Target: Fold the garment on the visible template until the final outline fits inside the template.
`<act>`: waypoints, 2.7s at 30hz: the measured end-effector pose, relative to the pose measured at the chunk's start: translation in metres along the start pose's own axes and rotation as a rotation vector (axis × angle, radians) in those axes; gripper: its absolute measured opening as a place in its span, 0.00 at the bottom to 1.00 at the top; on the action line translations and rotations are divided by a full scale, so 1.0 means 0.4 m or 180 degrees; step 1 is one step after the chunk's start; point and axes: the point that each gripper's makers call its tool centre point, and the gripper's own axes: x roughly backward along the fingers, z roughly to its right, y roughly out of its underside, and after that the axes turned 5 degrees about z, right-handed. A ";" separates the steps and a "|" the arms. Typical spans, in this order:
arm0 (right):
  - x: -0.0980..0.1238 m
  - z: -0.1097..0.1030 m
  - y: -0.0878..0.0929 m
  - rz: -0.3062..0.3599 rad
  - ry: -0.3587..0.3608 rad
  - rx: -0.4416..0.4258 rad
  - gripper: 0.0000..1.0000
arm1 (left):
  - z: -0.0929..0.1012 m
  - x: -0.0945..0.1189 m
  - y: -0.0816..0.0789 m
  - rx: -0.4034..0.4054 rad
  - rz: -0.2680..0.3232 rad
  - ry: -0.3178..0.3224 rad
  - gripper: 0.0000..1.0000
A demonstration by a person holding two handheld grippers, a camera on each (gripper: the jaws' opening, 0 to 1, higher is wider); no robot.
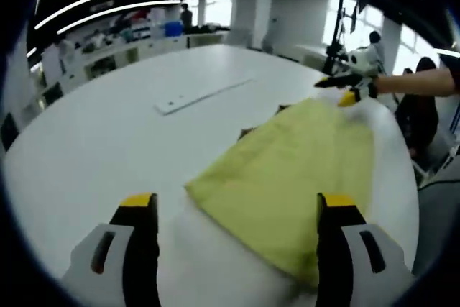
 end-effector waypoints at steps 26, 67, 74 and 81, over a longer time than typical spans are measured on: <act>0.135 -0.080 0.008 0.0126 -0.0079 -0.0168 0.99 | 0.096 0.184 0.091 0.0555 0.0137 -0.0001 0.68; 0.275 -0.225 0.202 -0.0273 -0.0297 -0.0518 0.34 | 0.224 0.186 0.220 0.0934 0.0162 0.0109 0.26; 0.265 -0.237 0.220 -0.0295 -0.0313 -0.0603 0.24 | 0.233 0.174 0.221 0.0934 0.0138 0.0135 0.25; 0.243 -0.228 0.236 -0.0248 -0.0324 -0.0708 0.16 | 0.237 0.168 0.221 0.0970 0.0142 0.0135 0.21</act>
